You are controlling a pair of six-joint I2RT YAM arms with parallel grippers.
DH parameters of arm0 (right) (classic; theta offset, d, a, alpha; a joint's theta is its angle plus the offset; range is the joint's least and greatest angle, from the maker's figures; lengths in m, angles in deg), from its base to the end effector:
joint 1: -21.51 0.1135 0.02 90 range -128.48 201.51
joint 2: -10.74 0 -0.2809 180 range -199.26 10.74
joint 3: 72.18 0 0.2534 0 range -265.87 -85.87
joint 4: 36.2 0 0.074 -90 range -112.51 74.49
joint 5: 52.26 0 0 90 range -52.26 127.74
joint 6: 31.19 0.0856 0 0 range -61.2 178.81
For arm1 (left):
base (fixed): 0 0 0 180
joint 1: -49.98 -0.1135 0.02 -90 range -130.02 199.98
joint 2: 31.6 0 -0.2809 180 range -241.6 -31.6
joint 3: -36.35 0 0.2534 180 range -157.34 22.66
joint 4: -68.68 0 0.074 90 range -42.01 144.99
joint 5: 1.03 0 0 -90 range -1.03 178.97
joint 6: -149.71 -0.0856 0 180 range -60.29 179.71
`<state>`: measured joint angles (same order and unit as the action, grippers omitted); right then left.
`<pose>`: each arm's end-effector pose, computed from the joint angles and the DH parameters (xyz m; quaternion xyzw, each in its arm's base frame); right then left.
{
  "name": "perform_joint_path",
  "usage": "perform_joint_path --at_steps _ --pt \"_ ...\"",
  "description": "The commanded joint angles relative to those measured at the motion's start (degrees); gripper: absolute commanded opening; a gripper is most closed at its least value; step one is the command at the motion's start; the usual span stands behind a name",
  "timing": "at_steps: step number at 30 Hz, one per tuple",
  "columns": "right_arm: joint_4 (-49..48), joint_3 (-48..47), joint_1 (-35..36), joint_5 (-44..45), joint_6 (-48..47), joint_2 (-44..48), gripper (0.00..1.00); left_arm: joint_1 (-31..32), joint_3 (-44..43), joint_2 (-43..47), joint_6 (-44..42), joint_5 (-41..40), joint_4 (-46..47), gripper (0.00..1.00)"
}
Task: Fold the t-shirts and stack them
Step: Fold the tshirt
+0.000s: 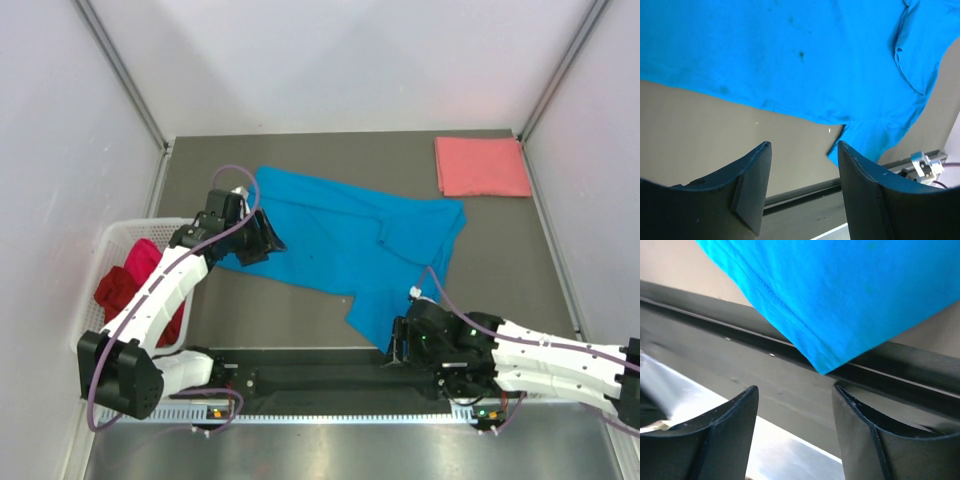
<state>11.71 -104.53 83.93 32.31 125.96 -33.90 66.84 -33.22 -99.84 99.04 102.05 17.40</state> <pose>0.0608 0.1339 0.1188 0.0277 0.9650 0.2519 0.0680 0.2532 -0.0970 0.2598 -0.1436 0.9231 -0.2546 0.2497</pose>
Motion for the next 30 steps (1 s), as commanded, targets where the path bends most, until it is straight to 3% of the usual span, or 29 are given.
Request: perform_joint_path --at_steps 1,10,18,30 --pt "-4.9 3.8 0.0 1.4 9.1 3.5 0.61 0.1 -0.2 1.5 1.4 1.9 -0.3 0.60" --pt "1.5 3.3 -0.1 11.3 12.0 7.2 0.58 0.2 -0.4 3.1 0.6 1.9 -1.9 0.60" --pt "4.3 3.9 -0.3 13.1 11.2 7.8 0.58 0.2 1.6 3.9 1.1 2.6 -1.0 0.60" --pt "-6.0 5.9 -0.3 7.3 10.6 2.4 0.50 0.2 1.6 3.0 0.0 2.6 -0.5 0.60"
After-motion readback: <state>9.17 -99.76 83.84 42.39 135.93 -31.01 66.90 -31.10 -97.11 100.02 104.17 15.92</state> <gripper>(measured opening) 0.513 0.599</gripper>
